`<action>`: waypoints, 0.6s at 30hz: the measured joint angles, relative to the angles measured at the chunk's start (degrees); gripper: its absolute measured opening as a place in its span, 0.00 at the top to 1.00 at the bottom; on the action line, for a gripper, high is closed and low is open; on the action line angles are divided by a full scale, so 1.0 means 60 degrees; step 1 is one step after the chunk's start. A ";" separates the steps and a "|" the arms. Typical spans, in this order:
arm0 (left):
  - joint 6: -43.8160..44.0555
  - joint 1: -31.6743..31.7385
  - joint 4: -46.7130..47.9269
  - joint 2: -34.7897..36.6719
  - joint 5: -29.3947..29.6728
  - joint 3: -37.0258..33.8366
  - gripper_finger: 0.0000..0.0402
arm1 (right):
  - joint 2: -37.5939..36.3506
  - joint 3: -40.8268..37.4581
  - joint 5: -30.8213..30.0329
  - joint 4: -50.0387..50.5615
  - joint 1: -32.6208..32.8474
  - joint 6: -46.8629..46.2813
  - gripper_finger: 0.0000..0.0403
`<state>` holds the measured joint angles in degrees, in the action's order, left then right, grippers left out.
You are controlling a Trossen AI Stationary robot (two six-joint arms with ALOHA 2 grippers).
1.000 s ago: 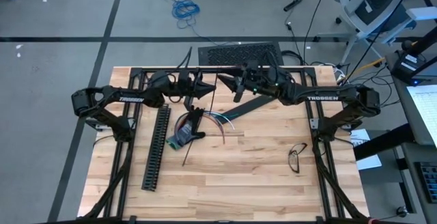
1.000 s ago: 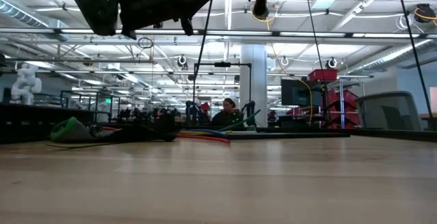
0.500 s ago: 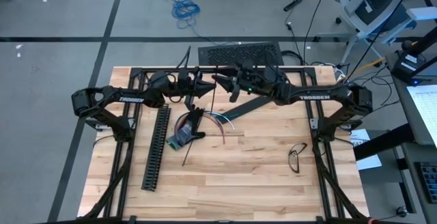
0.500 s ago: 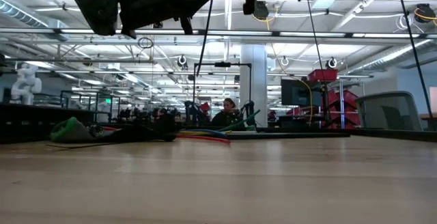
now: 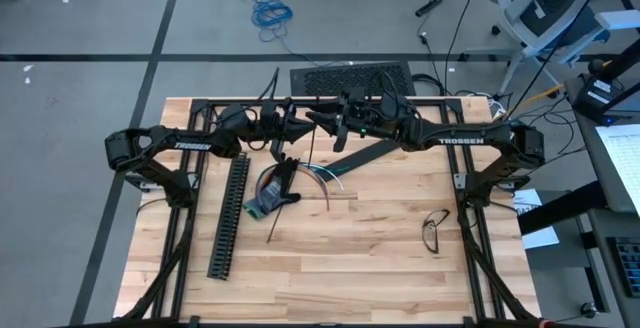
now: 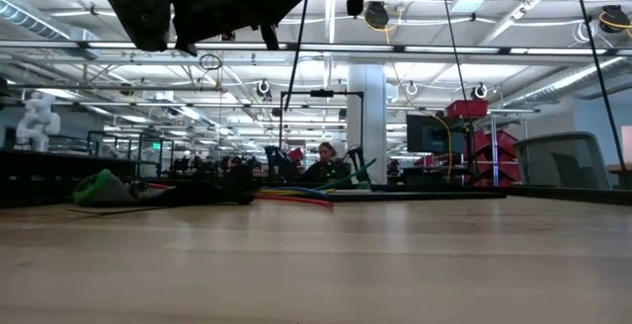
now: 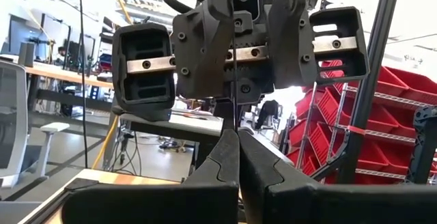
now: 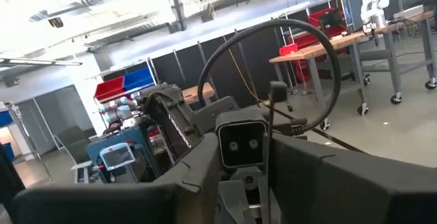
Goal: Ziptie cables
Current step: Wrap the cable wires with the black zip tie
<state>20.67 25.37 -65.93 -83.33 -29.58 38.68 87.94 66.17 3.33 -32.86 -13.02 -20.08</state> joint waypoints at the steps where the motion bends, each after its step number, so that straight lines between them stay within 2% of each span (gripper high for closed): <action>1: 0.0000 0.0005 0.0000 0.0000 0.0000 0.0000 1.00 | 0.0000 0.0000 -0.0005 -0.0001 -0.0001 0.0004 0.77; 18: -0.0007 0.0018 0.0000 0.0000 0.0014 -0.0004 1.00 | 0.0000 0.0000 -0.0086 -0.0192 -0.0154 0.0029 0.95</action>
<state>20.62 25.47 -65.93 -83.33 -29.50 38.65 87.94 66.17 2.82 -34.01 -13.94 -19.90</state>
